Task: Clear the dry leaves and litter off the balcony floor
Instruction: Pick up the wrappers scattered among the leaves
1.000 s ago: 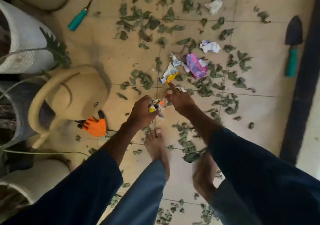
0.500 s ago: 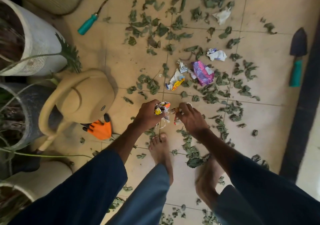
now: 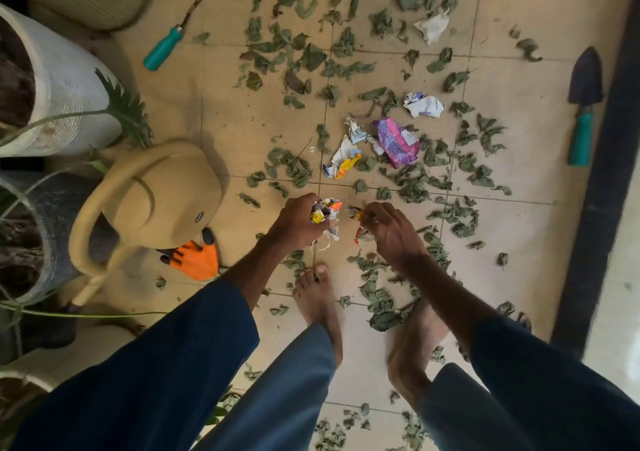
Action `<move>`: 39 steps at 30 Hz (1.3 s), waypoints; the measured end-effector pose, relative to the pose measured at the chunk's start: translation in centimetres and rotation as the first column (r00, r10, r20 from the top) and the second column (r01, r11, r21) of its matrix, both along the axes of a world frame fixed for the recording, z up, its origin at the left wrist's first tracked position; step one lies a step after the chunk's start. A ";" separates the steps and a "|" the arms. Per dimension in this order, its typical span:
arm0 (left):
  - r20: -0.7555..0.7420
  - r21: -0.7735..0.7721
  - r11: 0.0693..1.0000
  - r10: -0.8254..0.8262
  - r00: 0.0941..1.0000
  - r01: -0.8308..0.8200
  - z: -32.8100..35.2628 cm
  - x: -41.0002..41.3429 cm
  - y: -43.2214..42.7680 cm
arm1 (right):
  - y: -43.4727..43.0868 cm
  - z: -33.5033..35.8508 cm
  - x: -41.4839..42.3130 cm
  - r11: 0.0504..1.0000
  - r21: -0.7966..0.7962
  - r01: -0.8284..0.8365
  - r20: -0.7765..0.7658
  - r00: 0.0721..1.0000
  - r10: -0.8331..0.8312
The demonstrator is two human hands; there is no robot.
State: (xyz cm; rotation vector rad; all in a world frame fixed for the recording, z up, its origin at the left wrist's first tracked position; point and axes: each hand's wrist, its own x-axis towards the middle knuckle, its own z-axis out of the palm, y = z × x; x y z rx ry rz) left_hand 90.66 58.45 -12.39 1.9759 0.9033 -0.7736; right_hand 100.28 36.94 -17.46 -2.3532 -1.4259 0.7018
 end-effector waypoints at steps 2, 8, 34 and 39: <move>-0.020 -0.024 1.000 0.008 1.000 -0.009 -0.3 -0.5 0.1 | 0.0 -1.1 -0.1 1.000 0.012 -0.024 -0.005 1.000 0.024; -0.033 -0.019 1.000 0.021 0.999 -0.021 -1.2 -2.7 0.3 | -0.1 -2.1 -0.5 0.983 -0.022 0.182 0.050 0.982 -0.181; -0.095 -0.060 0.998 -0.004 0.995 -0.001 -2.1 -4.1 0.5 | -2.0 -3.6 -3.9 0.942 -0.281 0.182 -0.013 0.981 -0.193; -0.114 -0.072 0.997 -0.010 0.993 0.001 -1.4 -3.7 1.1 | -1.7 -0.5 -2.1 0.918 -0.324 0.230 -0.121 0.952 -0.281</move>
